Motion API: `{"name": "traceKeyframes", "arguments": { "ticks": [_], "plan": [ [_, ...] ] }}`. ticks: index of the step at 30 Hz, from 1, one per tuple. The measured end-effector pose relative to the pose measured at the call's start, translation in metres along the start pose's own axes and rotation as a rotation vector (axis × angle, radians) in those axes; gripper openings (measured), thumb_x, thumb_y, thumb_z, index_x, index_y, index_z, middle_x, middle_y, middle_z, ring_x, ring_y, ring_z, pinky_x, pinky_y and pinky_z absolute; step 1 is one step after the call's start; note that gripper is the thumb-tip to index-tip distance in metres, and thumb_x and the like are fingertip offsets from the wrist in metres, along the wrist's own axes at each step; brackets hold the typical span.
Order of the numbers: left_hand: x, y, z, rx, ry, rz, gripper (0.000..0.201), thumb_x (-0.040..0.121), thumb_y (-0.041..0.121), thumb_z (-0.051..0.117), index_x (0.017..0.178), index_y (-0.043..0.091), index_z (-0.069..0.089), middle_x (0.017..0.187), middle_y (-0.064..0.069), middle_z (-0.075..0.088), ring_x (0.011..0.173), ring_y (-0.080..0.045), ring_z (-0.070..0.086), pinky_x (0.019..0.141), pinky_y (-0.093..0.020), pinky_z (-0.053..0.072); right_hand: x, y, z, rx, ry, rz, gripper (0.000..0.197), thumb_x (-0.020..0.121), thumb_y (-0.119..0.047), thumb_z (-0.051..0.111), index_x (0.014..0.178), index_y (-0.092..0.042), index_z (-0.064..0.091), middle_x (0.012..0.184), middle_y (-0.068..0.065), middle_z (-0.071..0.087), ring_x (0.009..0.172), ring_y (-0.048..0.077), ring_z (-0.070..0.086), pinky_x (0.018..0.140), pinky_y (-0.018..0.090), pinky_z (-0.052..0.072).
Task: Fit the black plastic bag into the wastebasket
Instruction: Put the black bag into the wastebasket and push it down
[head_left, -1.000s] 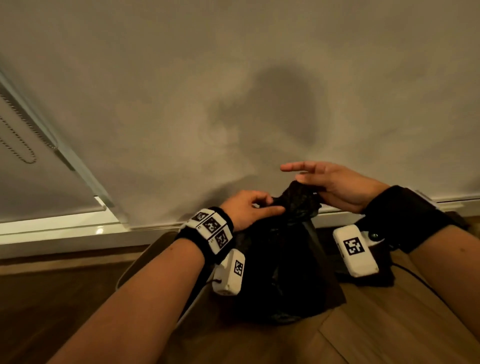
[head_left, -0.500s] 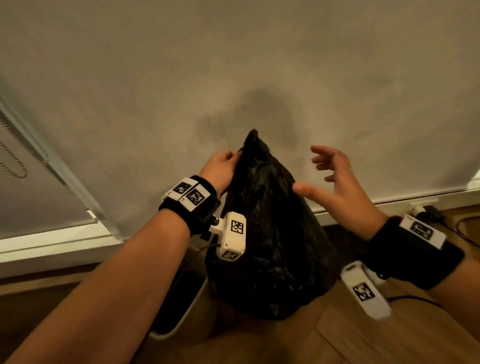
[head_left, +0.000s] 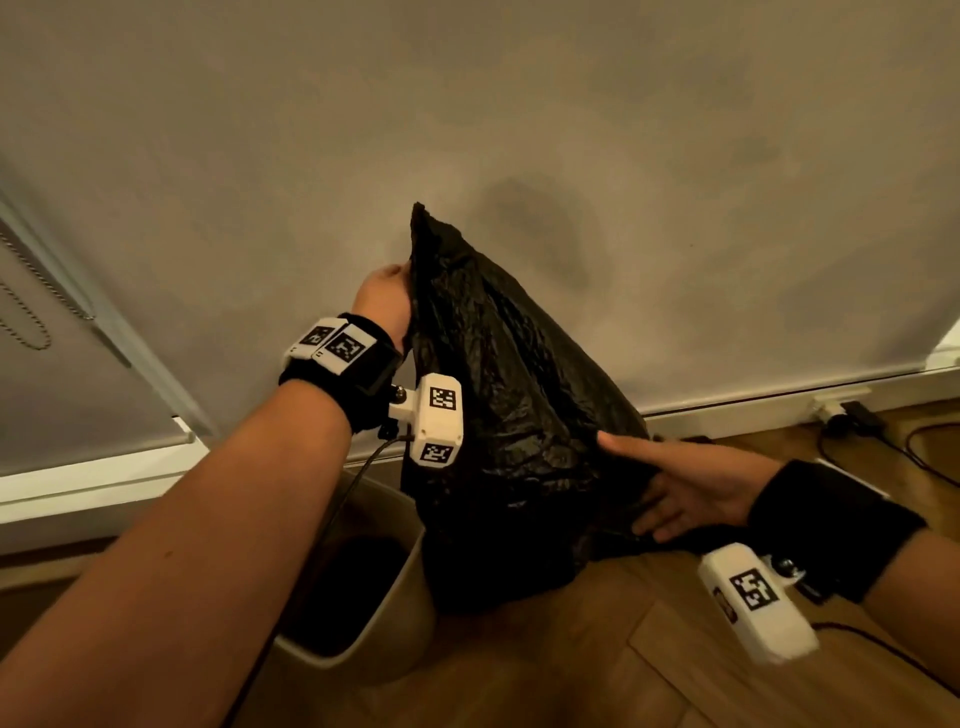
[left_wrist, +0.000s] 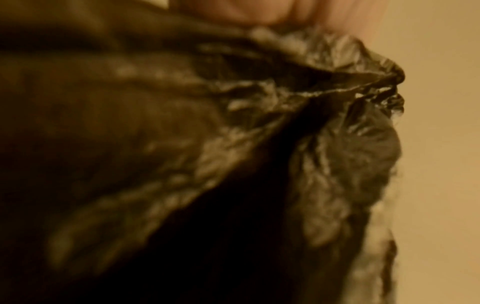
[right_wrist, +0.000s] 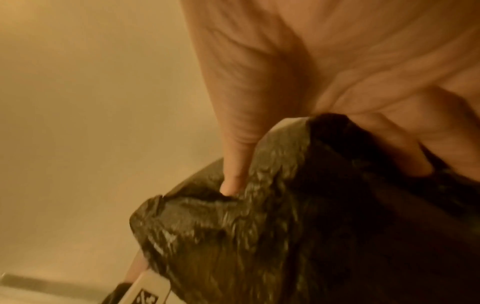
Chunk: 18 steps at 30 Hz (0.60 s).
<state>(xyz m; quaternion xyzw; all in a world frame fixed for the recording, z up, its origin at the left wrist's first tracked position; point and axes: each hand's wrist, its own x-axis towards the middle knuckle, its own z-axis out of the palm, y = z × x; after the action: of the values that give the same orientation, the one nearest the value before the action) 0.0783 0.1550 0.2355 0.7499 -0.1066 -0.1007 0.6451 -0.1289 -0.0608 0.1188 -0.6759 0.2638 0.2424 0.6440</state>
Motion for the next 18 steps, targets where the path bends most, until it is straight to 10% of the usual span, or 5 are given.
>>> {"name": "traceKeyframes", "arguments": {
  "ticks": [5,8,11,16,18],
  "plan": [
    [-0.012,-0.013,0.003,-0.086,-0.034,-0.088,0.029,0.099,0.022,0.04,0.118,0.006,0.058,0.112,-0.015,0.065,0.096,-0.028,0.064,0.085,-0.042,0.054,0.021,-0.034,0.01,0.418,0.13,-0.336,0.057,0.082,-0.003,0.067,0.133,-0.011,0.044,0.112,0.013,0.069,0.09,0.029,0.07,0.078,0.044,0.058],
    [-0.015,-0.024,-0.007,-0.1,-0.089,-0.092,0.021,0.1,0.022,0.04,0.1,0.014,0.059,0.09,-0.001,0.063,0.083,-0.015,0.061,0.067,-0.026,0.054,0.019,-0.063,-0.016,0.576,0.244,-0.351,0.014,0.097,-0.005,0.04,0.1,-0.007,0.054,0.068,0.006,0.068,0.049,0.016,0.066,0.045,0.023,0.054],
    [-0.017,-0.032,-0.02,-0.081,-0.096,-0.049,0.024,0.099,0.016,0.04,0.081,0.018,0.055,0.083,0.0,0.059,0.078,-0.014,0.058,0.066,-0.022,0.05,0.016,-0.073,-0.044,0.609,0.4,-0.302,0.028,0.099,-0.008,0.036,0.077,-0.009,0.053,0.048,0.002,0.062,0.039,0.013,0.061,0.041,0.021,0.052],
    [-0.026,-0.027,-0.021,0.156,-0.291,0.133,0.031,0.086,-0.013,0.052,0.078,0.016,0.043,0.069,-0.006,0.052,0.055,-0.007,0.055,0.051,-0.018,0.048,0.006,-0.086,-0.043,0.58,0.323,-0.295,0.024,0.1,-0.031,0.039,0.11,-0.011,0.046,0.086,0.009,0.055,0.07,0.026,0.061,0.055,0.036,0.057],
    [-0.027,-0.023,-0.018,0.235,-0.333,0.192,0.036,0.083,-0.014,0.056,0.08,0.019,0.041,0.07,-0.006,0.054,0.052,-0.007,0.055,0.052,-0.023,0.046,-0.005,-0.089,-0.037,0.612,0.227,-0.338,0.068,0.092,-0.057,0.045,0.147,-0.028,0.017,0.113,0.009,0.053,0.101,0.031,0.062,0.077,0.047,0.054]
  ]
}}
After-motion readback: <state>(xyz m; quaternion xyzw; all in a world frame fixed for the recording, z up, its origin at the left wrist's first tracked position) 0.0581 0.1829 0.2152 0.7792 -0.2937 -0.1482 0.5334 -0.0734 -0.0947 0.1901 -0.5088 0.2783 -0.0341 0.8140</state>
